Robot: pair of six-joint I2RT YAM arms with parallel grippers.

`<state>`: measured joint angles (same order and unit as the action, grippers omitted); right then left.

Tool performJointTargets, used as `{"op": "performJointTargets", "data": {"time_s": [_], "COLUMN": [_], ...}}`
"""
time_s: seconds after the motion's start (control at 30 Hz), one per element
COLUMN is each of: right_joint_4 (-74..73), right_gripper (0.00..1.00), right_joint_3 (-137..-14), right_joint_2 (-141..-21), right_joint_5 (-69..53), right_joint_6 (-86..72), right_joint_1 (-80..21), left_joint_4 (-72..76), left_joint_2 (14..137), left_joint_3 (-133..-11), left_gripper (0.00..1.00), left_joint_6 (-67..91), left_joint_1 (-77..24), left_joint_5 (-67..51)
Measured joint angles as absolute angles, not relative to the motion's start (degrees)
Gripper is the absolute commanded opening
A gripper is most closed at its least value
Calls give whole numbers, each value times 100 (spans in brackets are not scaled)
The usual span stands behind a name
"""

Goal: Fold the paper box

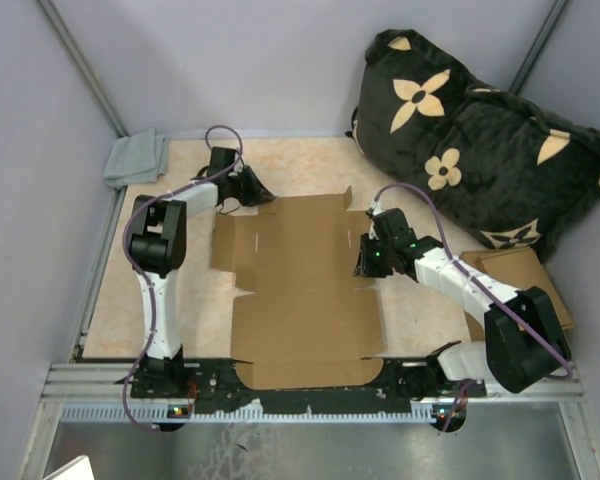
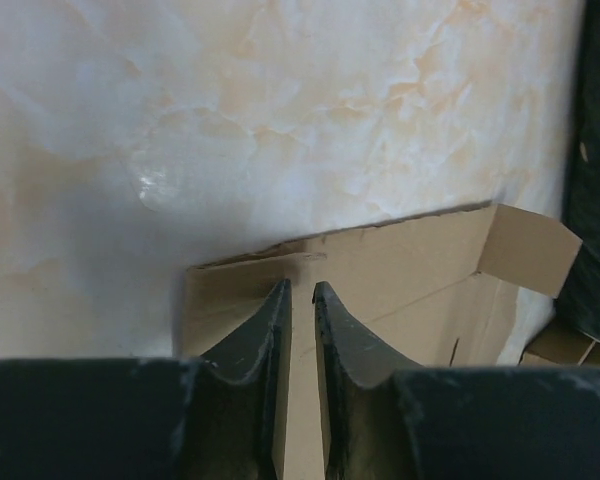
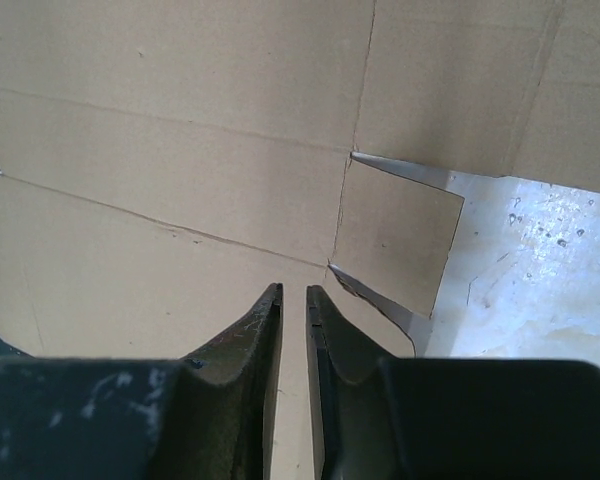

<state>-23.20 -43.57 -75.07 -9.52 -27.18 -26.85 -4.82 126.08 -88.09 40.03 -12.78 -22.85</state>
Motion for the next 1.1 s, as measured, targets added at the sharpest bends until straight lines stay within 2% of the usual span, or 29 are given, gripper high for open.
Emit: {"op": "performJointTargets", "data": {"time_s": [0.17,0.3,0.5,0.6,0.73,0.9,1.1], "right_joint_4": [-2355,-2421,-2569,-2670,-2816,-2932,-3004], "right_gripper": [18,23,45,49,52,57,59], "right_joint_3": [-4423,-4591,-4899,-5068,-5242,-5330,-5325], "right_joint_2": [-7653,-7891,-7900,-7883,-7957,-8307,-8449], "right_joint_5": [-926,-888,-792,-607,-401,-250,-128], "right_joint_6": [-2703,-2698,-2674,-2672,-2672,-2687,-2799], "right_joint_1": [-2685,-2687,-2687,-2687,-2661,-2630,-2517], "left_joint_4": [-550,-620,-1177,-1446,-1455,-1404,-1450], "left_joint_2": [12796,12774,12309,11725,10527,9179,8462], "left_joint_3": [-8919,-8945,-8945,-8858,-8243,-6890,-5236], "left_gripper": [23,31,43,44,46,47,47], "left_joint_6": [3997,3911,3483,3284,3140,3103,3153], "left_joint_1": [-1271,-1256,-1243,-1203,-1114,-1035,-1022], "left_joint_5": [-2233,-2167,-1785,-1603,-1500,-1417,-1356]}}
